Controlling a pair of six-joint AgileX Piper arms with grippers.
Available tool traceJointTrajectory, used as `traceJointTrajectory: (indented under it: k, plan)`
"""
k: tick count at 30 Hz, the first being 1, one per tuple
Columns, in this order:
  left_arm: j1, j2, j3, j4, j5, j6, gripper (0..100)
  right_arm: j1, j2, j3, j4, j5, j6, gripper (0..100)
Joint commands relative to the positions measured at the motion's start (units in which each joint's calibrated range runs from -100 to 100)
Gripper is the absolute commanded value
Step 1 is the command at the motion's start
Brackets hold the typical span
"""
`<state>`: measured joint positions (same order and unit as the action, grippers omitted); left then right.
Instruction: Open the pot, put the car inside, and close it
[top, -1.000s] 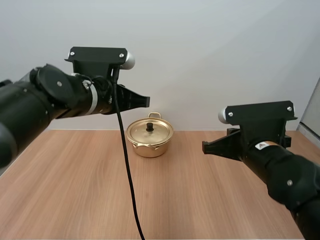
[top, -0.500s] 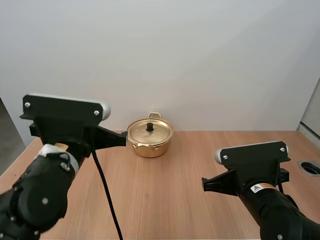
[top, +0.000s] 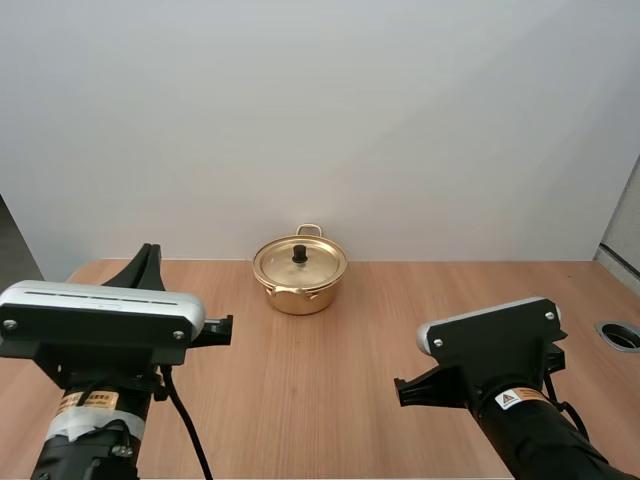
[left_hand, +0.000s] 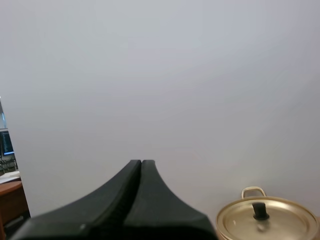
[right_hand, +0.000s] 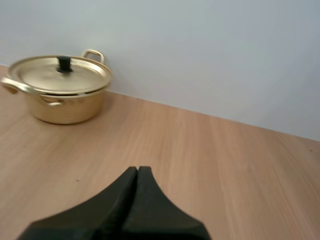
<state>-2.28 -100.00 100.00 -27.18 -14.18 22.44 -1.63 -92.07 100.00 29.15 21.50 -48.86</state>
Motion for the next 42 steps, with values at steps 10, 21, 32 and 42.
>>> traceJointTrajectory:
  k: [10,21,32,42]
  plan:
    - [-0.01,0.0,0.0,0.2,47.6,0.0,0,0.6,-7.9,0.0,-14.2,11.7,17.5,0]
    - [-0.01,0.0,0.0,-1.3,48.2,0.0,0,0.6,-7.9,0.0,-14.3,11.7,17.6,0]
    - [-0.01,0.0,0.0,-1.4,48.0,0.0,0,0.6,-7.9,0.0,-14.3,11.7,17.6,0]
    - [-0.01,0.0,0.0,-1.4,48.0,0.0,0,0.6,-7.9,0.0,-14.3,11.7,17.6,0]
